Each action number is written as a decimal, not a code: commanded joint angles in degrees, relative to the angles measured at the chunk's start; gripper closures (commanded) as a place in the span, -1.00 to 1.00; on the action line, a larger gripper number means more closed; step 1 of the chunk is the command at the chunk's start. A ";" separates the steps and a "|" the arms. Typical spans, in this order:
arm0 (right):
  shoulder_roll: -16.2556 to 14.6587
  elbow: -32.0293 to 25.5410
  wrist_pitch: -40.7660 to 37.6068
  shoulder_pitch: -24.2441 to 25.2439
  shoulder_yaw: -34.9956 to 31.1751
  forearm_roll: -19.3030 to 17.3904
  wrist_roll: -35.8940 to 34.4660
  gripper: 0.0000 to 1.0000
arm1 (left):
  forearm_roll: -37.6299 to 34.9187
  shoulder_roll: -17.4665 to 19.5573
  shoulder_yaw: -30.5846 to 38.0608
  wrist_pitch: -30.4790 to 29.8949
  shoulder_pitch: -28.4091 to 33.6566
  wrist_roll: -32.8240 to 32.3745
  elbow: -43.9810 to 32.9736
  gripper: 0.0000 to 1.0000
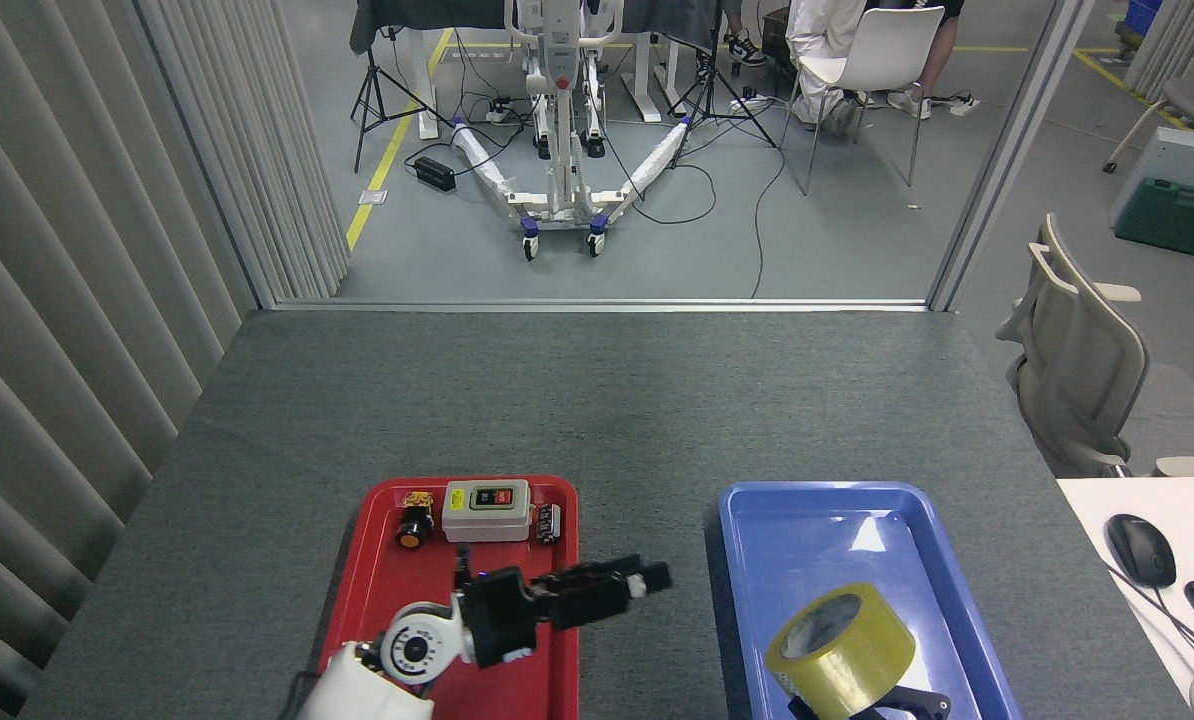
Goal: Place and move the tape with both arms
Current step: 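Withdraw the left gripper and reach the right gripper to the tape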
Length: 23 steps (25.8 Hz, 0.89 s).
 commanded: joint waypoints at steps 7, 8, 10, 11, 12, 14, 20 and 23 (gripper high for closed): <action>0.30 0.26 -0.10 0.18 -3.36 -0.91 1.90 0.86 | -25.34 12.36 9.43 3.39 8.70 40.10 -5.53 -1.00; 0.47 0.43 -0.10 0.18 -4.24 -1.97 4.62 0.86 | -28.42 13.68 9.43 3.39 10.10 41.15 -7.46 -1.00; 0.91 1.49 0.86 -0.17 -4.59 -7.85 12.97 0.86 | -36.07 16.67 9.17 4.97 11.60 41.33 -13.18 -1.00; 0.91 1.93 5.96 -0.52 -4.42 -11.81 17.89 0.86 | -38.79 17.19 8.99 7.00 12.92 41.59 -16.08 -1.00; 0.83 1.75 12.02 -0.96 -4.15 -15.68 22.99 0.86 | -41.16 17.10 8.99 9.72 14.85 41.86 -18.62 -1.00; 0.74 0.96 23.98 -4.13 -3.10 -21.65 33.27 0.85 | -42.92 17.02 8.99 16.84 16.70 41.86 -22.14 -1.00; 0.91 0.08 44.19 -12.12 1.12 -27.54 55.16 0.75 | -42.92 15.08 4.86 38.72 17.22 41.95 -23.37 -1.00; 1.53 -0.01 44.90 -13.62 1.12 -27.81 57.00 0.72 | -42.57 15.61 4.51 36.35 17.22 41.95 -23.28 -1.00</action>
